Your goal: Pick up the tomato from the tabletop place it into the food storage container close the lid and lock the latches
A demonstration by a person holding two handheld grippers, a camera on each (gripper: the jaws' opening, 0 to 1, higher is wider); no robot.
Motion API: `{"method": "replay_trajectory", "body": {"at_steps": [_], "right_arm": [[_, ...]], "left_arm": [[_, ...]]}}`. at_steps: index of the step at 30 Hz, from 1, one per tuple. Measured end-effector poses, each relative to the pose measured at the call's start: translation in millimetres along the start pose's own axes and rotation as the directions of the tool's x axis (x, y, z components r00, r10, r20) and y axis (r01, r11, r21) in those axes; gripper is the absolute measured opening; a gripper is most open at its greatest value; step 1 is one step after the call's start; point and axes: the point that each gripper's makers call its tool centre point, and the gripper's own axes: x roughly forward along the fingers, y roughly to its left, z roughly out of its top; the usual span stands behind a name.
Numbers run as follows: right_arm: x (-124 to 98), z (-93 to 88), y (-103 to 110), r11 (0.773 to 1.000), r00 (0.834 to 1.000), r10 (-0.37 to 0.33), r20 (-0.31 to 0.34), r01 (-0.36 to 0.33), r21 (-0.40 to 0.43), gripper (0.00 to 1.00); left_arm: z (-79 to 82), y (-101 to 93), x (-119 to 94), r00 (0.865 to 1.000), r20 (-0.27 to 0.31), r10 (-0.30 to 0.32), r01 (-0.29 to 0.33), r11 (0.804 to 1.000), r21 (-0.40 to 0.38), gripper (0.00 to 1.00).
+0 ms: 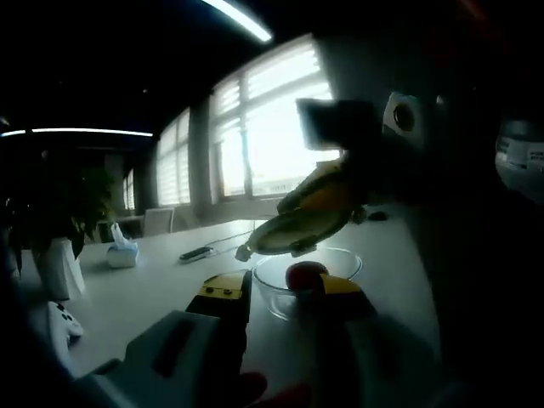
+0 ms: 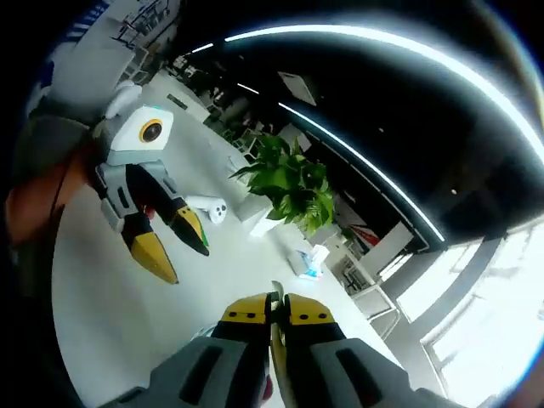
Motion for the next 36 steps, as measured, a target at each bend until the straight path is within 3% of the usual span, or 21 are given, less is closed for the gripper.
{"method": "replay_trajectory", "body": {"at_steps": [6,11,18,22,36], "right_arm": [[2.7,-1.7,16.5,0.994,0.999,-0.052,0.009,0.053,-0.099,0.01],[5.4,-5.6,35.8,0.988,0.998,-0.057,0.012,0.058,-0.141,0.01],[6.4,-8.2,53.4,0.946,0.992,-0.117,0.053,0.127,-0.297,0.02],[7.7,-14.4,70.7,0.932,0.992,-0.11,0.058,0.123,-0.341,0.02],[9.0,-25.4,102.3,0.878,0.988,-0.116,0.105,0.151,-0.455,0.02]], "left_arm": [[-1.8,-4.0,-1.3,1.0,-0.001,-0.012,0.012,1.0,-0.004,0.21],[-4.8,-2.2,-5.5,1.0,-0.009,-0.007,0.007,1.0,0.001,0.21],[-10.9,-4.9,-9.6,1.0,-0.018,-0.009,0.009,1.0,0.007,0.21],[-13.1,-5.4,-10.5,1.0,-0.02,-0.011,0.011,1.0,-0.001,0.21],[-14.0,0.3,-16.6,1.0,-0.006,0.018,-0.018,1.0,-0.009,0.21]]}}
